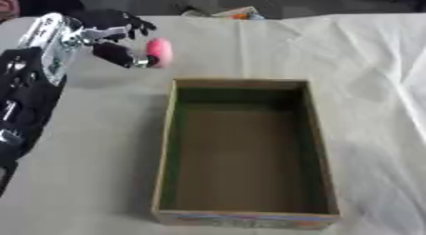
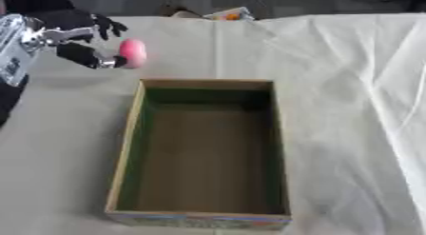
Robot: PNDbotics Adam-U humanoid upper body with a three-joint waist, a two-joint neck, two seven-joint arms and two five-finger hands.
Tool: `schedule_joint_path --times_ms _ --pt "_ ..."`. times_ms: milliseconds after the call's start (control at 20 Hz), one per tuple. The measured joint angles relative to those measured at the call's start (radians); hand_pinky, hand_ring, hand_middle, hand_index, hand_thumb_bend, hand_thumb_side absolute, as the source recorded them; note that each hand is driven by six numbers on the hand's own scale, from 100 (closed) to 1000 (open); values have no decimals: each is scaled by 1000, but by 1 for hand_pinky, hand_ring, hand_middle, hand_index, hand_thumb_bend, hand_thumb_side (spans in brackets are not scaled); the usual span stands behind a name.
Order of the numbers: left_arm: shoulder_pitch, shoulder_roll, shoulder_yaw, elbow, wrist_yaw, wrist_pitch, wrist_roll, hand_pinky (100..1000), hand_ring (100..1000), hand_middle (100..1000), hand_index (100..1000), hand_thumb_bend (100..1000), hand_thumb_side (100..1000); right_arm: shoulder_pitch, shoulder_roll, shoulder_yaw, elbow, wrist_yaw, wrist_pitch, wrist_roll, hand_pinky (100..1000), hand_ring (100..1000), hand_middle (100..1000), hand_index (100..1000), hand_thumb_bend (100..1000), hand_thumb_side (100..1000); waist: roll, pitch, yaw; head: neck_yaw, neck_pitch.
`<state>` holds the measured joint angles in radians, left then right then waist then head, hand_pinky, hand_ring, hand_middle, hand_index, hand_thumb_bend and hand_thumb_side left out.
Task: Pick up objects on the table and place them in the box.
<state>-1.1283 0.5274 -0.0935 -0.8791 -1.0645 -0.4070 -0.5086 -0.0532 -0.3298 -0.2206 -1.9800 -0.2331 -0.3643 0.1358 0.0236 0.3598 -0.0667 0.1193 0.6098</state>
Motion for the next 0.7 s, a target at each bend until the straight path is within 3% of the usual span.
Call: schedule_joint_path --times_ms 450,700 --pt "-14 -24 31 45 -93 49 37 584 786 840 1000 370 896 -8 9 1 0 21 2 3 554 708 579 832 100 1000 5 16 -2 1 -1" --pt "-18 -31 38 48 -148 104 97 575 784 834 1000 346 864 -8 11 6 0 29 2 8 554 708 576 828 100 1000 5 22 -8 7 -6"
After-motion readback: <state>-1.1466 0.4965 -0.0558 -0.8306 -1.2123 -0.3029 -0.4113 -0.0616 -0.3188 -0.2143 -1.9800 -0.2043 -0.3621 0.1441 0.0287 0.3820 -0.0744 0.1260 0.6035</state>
